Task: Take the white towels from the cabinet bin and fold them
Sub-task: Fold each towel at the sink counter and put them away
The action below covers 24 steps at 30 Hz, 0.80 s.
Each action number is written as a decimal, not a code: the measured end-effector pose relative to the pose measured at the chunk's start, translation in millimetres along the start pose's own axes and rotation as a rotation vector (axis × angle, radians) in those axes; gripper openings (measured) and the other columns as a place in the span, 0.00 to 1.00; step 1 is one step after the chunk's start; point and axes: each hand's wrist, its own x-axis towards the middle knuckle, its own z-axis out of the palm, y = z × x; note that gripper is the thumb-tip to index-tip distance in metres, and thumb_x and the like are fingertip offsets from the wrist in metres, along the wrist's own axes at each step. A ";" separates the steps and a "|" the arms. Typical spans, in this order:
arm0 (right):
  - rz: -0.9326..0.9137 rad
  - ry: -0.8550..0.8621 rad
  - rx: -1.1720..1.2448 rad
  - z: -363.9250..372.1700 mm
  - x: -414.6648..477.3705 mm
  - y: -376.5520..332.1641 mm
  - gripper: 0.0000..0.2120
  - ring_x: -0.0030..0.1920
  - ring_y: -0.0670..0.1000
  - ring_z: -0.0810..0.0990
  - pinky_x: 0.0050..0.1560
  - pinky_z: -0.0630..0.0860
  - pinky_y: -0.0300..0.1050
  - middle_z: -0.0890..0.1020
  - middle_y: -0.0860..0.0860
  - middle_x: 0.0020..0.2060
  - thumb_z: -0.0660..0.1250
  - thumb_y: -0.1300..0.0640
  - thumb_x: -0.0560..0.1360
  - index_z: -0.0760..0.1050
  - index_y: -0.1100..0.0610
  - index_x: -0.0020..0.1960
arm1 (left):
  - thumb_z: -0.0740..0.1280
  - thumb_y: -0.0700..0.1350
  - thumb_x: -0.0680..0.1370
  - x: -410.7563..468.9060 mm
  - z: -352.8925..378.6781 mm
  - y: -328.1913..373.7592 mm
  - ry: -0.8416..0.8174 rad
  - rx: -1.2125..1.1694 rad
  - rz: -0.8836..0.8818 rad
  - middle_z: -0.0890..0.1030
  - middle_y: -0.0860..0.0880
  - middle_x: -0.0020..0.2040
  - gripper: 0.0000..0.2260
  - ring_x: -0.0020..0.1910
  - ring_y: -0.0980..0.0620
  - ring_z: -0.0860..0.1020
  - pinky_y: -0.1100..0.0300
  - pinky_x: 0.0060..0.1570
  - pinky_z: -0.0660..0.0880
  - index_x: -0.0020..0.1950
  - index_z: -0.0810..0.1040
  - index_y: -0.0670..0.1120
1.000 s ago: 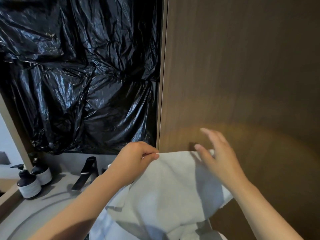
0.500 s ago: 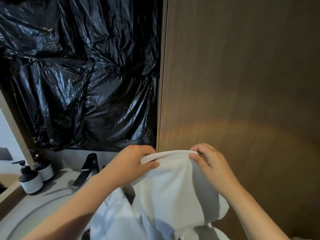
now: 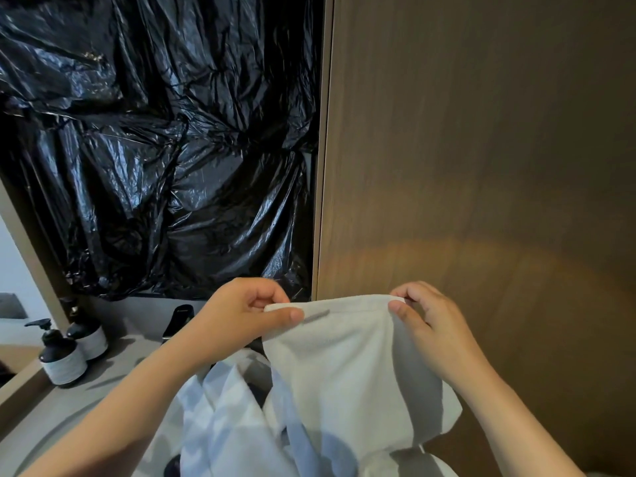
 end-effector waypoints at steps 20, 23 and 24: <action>-0.021 -0.067 0.239 -9.0 3.8 -44.4 0.06 0.49 0.40 0.79 0.46 0.73 0.30 0.81 0.40 0.45 0.67 0.55 0.77 0.80 0.45 0.50 | 0.77 0.37 0.68 12.0 39.9 47.0 0.269 -0.188 0.207 0.81 0.47 0.35 0.12 0.31 0.56 0.76 0.65 0.34 0.77 0.45 0.77 0.46; -0.039 -0.080 0.317 -12.1 -0.3 -48.9 0.05 0.44 0.44 0.80 0.42 0.72 0.31 0.83 0.43 0.41 0.67 0.56 0.78 0.82 0.50 0.46 | 0.77 0.36 0.68 14.0 48.3 46.7 0.287 -0.219 0.220 0.80 0.47 0.34 0.12 0.29 0.59 0.75 0.68 0.32 0.74 0.44 0.77 0.46; -0.035 -0.084 0.328 -13.5 -2.2 -47.7 0.05 0.44 0.44 0.80 0.42 0.72 0.31 0.83 0.44 0.40 0.67 0.56 0.78 0.82 0.50 0.46 | 0.77 0.36 0.68 14.1 50.0 45.1 0.289 -0.229 0.215 0.81 0.47 0.35 0.12 0.30 0.59 0.75 0.68 0.33 0.74 0.45 0.76 0.46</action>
